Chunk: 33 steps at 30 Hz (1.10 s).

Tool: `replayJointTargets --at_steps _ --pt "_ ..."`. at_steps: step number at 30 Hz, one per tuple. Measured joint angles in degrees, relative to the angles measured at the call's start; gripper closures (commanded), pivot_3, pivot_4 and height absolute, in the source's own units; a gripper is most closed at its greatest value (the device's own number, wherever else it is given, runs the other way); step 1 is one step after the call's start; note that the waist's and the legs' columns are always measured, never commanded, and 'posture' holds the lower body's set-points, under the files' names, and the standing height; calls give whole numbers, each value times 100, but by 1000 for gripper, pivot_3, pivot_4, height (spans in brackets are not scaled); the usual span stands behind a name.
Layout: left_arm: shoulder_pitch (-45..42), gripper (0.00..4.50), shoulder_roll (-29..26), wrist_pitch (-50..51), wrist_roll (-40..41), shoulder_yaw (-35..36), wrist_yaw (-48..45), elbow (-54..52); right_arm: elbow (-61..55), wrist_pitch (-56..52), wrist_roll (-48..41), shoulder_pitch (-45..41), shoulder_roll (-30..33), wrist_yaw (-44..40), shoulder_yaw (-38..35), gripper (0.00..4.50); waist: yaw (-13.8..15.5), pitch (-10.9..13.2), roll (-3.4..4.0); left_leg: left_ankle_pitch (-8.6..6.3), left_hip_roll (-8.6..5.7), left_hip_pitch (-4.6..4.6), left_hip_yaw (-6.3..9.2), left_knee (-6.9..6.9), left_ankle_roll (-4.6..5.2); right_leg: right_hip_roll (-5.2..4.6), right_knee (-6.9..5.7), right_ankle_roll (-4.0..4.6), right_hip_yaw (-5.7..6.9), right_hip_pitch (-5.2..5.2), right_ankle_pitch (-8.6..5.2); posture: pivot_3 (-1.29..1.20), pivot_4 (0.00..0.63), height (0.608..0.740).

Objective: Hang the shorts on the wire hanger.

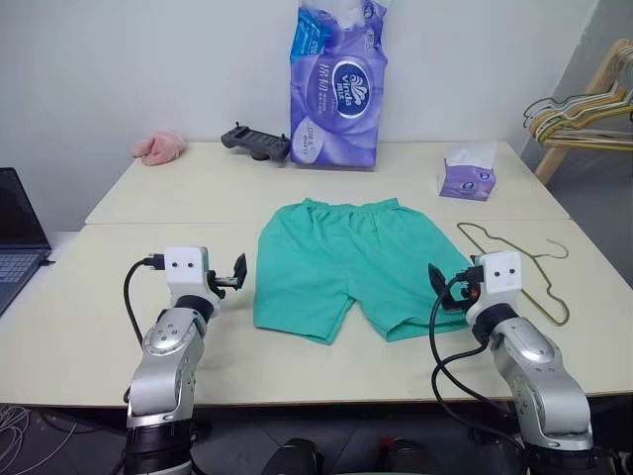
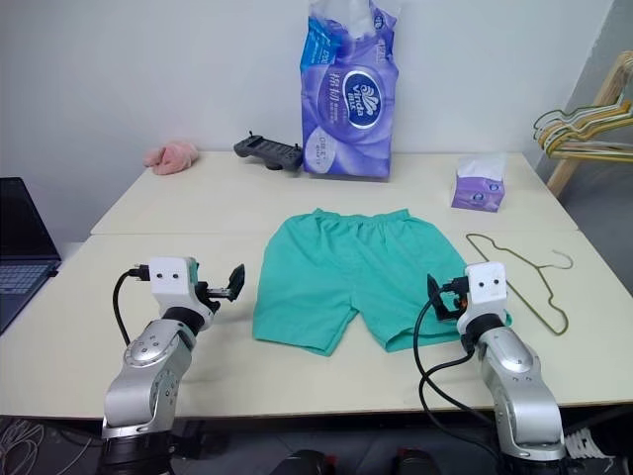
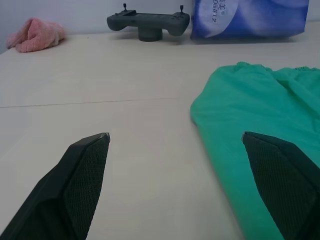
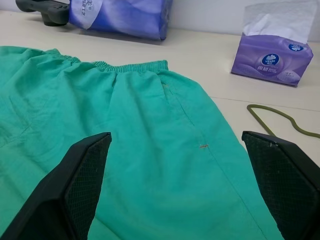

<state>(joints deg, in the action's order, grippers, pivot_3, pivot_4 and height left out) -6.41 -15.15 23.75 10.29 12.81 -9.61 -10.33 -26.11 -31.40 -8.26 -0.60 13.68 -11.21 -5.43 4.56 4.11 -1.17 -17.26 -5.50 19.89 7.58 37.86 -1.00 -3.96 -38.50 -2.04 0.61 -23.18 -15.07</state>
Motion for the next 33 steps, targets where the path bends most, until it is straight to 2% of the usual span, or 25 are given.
replayJointTargets --at_steps 10,15,21,26,33 --pt "-18 0 -101 56 35 -179 -272 -1 -5 -34 -21 1 96 -107 2 41 -8 2 2 -1 0 1 -1 1 1 0 1 0 0 0 0 100 42 740" --pt "-137 0 -611 207 414 -710 -1390 -183 -296 -40 -593 10 951 -1196 -3 41 -33 7 5 -5 7 2 -3 0 9 5 9 1 3 2 0 88 43 740" --pt "-443 0 -1656 -71 478 -1499 -3022 -299 -370 34 -1147 23 2191 -2880 247 41 -57 13 15 -6 22 4 -5 -4 12 25 47 23 4 12 14 68 41 740" --pt "-481 0 -2070 -324 499 -1900 -3950 -284 -300 284 -1213 174 2438 -3451 405 41 -61 13 14 -7 22 12 -6 -4 13 24 57 22 -1 9 15 58 41 740" --pt "-384 0 -2188 -598 300 -2217 -4353 -250 -273 425 -1107 192 2423 -3477 573 41 -59 14 15 -9 23 12 -6 -2 16 23 56 22 -2 8 15 49 37 740"
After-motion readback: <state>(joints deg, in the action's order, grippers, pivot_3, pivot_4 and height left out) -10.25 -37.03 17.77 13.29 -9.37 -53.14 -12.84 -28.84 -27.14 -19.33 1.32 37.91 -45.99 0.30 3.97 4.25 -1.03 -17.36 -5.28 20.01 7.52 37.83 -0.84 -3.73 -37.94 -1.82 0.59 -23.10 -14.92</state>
